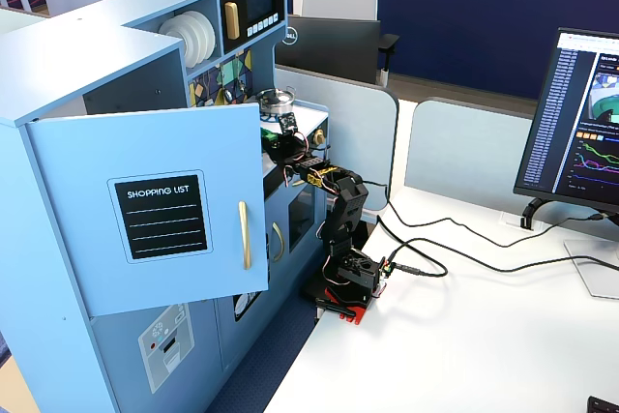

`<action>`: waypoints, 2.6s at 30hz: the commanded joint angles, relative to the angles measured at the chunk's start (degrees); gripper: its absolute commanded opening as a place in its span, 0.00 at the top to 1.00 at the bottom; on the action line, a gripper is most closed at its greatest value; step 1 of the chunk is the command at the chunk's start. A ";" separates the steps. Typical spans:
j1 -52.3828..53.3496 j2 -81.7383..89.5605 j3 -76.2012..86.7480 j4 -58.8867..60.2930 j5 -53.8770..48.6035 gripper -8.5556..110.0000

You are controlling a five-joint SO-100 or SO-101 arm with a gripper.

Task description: Pick up the lid from the counter and put it on the green recipient

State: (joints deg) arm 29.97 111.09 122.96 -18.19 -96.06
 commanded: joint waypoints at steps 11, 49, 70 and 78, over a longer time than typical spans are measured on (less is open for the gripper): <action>-3.52 10.99 -24.61 19.34 2.29 0.93; -27.69 12.04 -31.64 32.78 -1.49 0.93; -29.00 10.37 -27.33 29.97 -2.55 0.89; -27.25 11.16 -29.88 27.42 -0.70 0.69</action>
State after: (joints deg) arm 2.02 119.53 96.33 12.04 -97.73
